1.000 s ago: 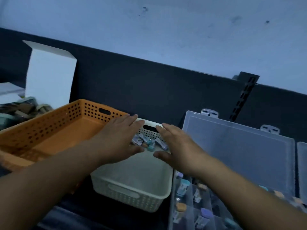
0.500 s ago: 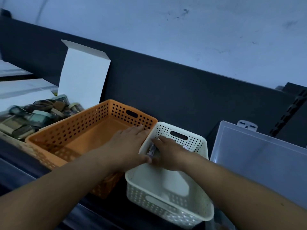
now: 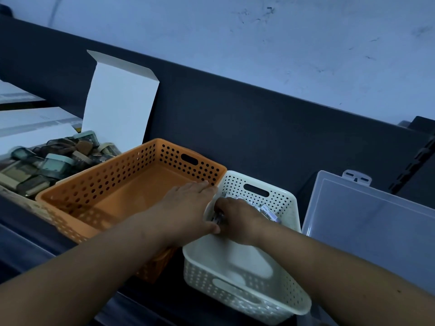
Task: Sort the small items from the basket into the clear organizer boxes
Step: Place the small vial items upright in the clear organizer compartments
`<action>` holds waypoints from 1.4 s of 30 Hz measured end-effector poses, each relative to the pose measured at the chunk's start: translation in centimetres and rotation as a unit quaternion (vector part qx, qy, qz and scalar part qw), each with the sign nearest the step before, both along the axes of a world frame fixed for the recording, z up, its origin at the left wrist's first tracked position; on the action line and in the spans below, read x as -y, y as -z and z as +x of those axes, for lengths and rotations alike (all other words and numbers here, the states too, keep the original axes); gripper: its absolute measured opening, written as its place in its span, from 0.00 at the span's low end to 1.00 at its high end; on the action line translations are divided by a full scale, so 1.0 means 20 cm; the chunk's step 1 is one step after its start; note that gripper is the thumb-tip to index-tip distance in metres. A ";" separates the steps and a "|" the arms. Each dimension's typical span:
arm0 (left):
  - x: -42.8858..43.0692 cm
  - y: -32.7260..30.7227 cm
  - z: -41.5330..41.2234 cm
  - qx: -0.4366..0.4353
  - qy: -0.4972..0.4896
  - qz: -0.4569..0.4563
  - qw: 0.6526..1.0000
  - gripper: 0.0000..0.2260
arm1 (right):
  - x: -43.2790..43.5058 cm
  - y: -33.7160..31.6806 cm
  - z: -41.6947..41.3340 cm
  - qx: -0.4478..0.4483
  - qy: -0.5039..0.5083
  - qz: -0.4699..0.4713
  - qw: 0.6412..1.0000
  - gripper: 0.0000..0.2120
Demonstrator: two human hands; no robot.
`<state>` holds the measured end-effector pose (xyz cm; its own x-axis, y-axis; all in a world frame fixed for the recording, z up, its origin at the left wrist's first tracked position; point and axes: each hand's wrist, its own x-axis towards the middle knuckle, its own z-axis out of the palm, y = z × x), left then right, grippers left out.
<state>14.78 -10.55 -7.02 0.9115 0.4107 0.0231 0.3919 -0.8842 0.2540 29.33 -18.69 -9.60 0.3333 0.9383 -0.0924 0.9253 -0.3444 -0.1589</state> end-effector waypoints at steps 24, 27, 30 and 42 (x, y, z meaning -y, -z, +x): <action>0.35 -0.11 0.22 0.273 0.161 0.067 0.946 0.07 | 0.68 -0.33 0.06 -0.489 0.082 0.255 0.830 0.23; 0.47 -0.12 0.29 0.288 0.175 0.030 0.941 0.05 | 0.83 -0.37 0.11 -0.488 0.131 0.283 0.815 0.25; 0.59 -0.13 0.37 0.286 0.124 -0.111 0.944 0.10 | 1.02 -0.39 0.19 -0.496 0.172 0.310 0.792 0.19; 1.02 -0.20 0.62 0.170 0.122 -0.397 0.894 0.08 | 1.66 -0.40 0.41 -0.368 0.242 0.353 0.825 0.05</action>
